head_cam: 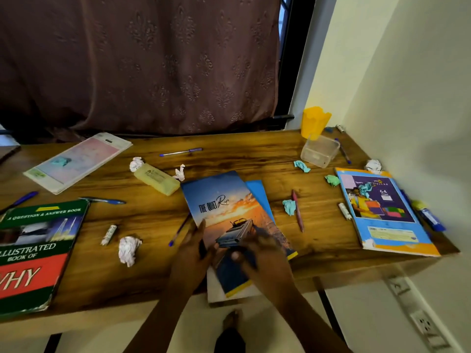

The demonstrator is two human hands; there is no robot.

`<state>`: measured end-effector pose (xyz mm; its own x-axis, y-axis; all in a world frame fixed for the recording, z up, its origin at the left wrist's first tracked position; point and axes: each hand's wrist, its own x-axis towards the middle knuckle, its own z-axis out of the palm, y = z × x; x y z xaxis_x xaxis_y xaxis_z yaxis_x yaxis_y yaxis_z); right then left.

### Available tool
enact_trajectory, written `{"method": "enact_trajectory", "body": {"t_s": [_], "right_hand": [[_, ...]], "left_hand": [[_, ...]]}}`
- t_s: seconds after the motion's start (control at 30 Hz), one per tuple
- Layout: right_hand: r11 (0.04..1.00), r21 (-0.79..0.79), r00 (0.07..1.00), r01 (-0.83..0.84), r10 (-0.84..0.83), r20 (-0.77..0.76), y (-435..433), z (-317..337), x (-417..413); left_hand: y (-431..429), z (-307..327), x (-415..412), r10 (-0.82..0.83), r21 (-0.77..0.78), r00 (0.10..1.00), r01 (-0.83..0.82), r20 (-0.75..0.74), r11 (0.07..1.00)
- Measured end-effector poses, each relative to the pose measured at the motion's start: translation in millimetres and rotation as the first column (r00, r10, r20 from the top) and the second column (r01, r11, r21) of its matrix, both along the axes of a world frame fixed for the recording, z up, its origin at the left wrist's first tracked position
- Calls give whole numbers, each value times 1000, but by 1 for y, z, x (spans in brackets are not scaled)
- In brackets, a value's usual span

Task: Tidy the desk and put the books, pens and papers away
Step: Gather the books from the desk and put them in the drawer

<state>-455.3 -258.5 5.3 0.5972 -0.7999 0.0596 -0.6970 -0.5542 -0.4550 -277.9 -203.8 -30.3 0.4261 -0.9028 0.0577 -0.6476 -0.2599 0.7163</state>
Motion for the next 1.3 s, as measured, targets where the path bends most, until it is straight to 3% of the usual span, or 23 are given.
{"method": "enact_trajectory", "body": {"t_s": [0.07, 0.17, 0.33, 0.43, 0.53, 0.6, 0.7, 0.73, 0.8, 0.97, 1.13, 1.23, 1.3], "right_hand": [[978, -31, 978, 205, -206, -29, -18, -10, -13], [957, 40, 954, 286, -280, -108, -32, -23, -24], [934, 278, 927, 224, -292, 235, -42, -18, -41], [920, 347, 897, 181, -300, 325, -41, -16, -49], [894, 417, 890, 164, -317, 328, -33, -17, -49], [868, 474, 889, 148, -327, 320, -26, -19, -45], [913, 353, 943, 202, -279, 181, -13, -31, -38], [926, 305, 954, 223, -272, 128, -12, -35, -37], [930, 278, 957, 240, -275, 93, -19, -35, -31], [921, 301, 956, 246, -281, 81, -72, -15, 1], [896, 357, 945, 263, -314, 93, -98, -9, 15], [921, 199, 934, 335, -353, 60, -93, -21, 17], [911, 181, 919, 370, -387, 72, -79, -28, 17]], "left_hand": [[-2, -5, 0, 13, 44, 999, -15, 40, 999], [-8, -3, 3, 32, 108, 992, -46, 126, 993], [-9, -1, 14, -45, 209, 994, 24, 99, 978], [-8, 8, 11, -102, 180, 978, 135, -182, 974], [-3, 8, 14, -79, 83, 868, 137, -490, 987], [5, -2, 16, -20, 144, 902, 91, -432, 985], [18, -19, -1, 13, 249, 1000, -5, -28, 968], [20, -22, -9, 28, 215, 997, -44, 76, 976], [10, -19, -15, 68, 170, 987, -93, 143, 981], [-56, -10, 13, -3, 252, 933, -94, 360, 963], [-80, -8, 21, 59, 181, 945, -122, 321, 976], [-72, -7, 22, 111, 29, 986, -115, 128, 993], [-69, -6, 23, 131, -7, 989, -131, 74, 991]]}}
